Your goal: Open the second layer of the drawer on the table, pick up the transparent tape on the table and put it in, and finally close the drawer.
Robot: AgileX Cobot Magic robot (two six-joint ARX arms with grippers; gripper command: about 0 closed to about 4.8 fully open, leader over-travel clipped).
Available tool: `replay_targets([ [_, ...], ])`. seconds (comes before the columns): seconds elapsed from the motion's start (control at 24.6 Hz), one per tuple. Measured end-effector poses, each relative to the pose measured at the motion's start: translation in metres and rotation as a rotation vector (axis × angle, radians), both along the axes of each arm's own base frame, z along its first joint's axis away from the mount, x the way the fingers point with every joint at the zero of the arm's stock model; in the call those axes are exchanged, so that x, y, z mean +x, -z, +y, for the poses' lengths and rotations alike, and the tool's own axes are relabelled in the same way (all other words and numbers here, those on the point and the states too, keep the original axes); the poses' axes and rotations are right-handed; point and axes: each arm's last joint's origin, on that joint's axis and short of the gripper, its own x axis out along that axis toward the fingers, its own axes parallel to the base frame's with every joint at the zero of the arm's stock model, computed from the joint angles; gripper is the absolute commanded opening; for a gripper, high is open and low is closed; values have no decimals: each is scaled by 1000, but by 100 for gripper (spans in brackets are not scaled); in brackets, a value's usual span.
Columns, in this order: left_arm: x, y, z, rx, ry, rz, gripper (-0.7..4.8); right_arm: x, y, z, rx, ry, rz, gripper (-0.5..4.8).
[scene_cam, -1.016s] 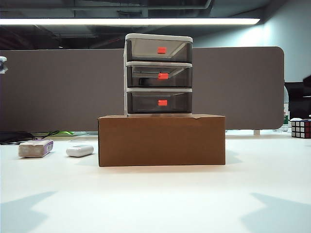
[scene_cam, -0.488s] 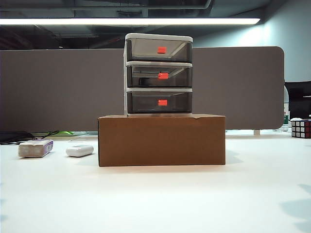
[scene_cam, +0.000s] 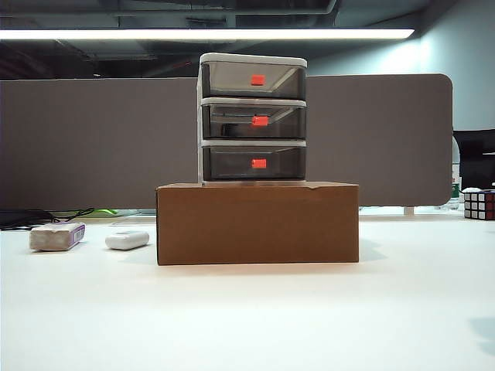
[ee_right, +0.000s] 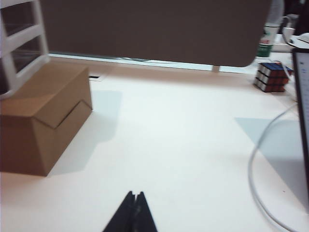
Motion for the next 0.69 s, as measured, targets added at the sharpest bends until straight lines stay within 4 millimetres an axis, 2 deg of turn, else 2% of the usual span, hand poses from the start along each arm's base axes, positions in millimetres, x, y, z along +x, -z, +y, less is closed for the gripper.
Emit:
replay_targets([
  [0.69,0,0,0,0,8,0,-5,0,-2,-1,33,23,-22,-5],
])
